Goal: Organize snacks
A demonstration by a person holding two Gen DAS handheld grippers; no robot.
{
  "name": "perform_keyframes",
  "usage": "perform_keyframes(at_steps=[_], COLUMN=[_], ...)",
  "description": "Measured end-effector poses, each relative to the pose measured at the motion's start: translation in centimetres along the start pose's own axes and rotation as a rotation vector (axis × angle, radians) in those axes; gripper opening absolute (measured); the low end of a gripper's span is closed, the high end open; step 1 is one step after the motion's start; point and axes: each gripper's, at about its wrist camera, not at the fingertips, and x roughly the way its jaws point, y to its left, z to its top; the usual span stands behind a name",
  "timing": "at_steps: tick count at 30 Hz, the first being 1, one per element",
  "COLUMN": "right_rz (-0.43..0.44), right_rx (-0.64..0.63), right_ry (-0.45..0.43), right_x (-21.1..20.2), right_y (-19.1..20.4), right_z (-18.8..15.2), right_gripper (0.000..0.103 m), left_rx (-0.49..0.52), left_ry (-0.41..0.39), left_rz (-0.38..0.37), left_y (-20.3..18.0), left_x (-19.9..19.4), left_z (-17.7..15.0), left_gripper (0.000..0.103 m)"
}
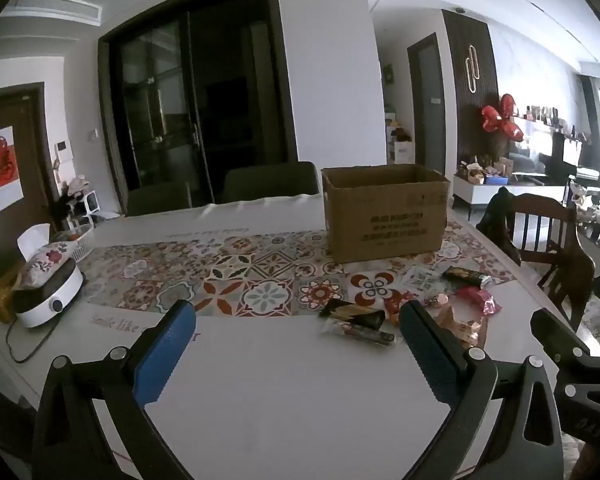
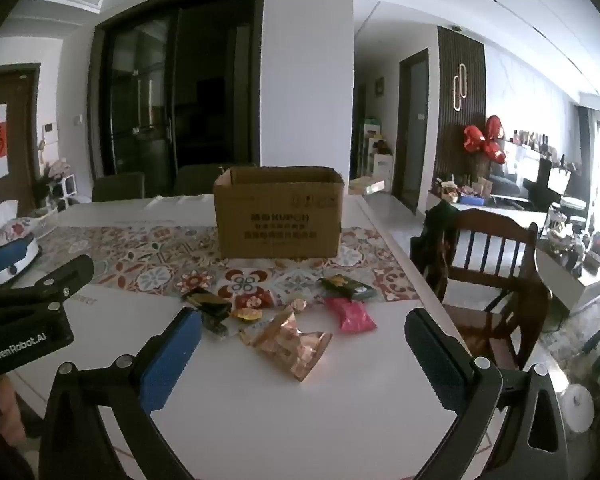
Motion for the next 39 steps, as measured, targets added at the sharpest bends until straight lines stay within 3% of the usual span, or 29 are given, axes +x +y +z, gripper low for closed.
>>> perform_keyframes(at_steps=[9,39], right_rz=[0.002,0.006], right_rx=[0.004,0.006], right_ry=[0.006,0.002], right_x=[0.00,-0.10], right_y=[0.04,0.05], right_z=[0.04,0.00], right_gripper=[0.102,0.102], left_rx=[0.003,0.000], left_ry=[-0.002,-0.018], left_rz=[-0.032,-0.020], left_y=[0.19,0.07], left_x=[-0.23,-0.38], left_z=[0.04,0.16], left_gripper=[0.103,0.103])
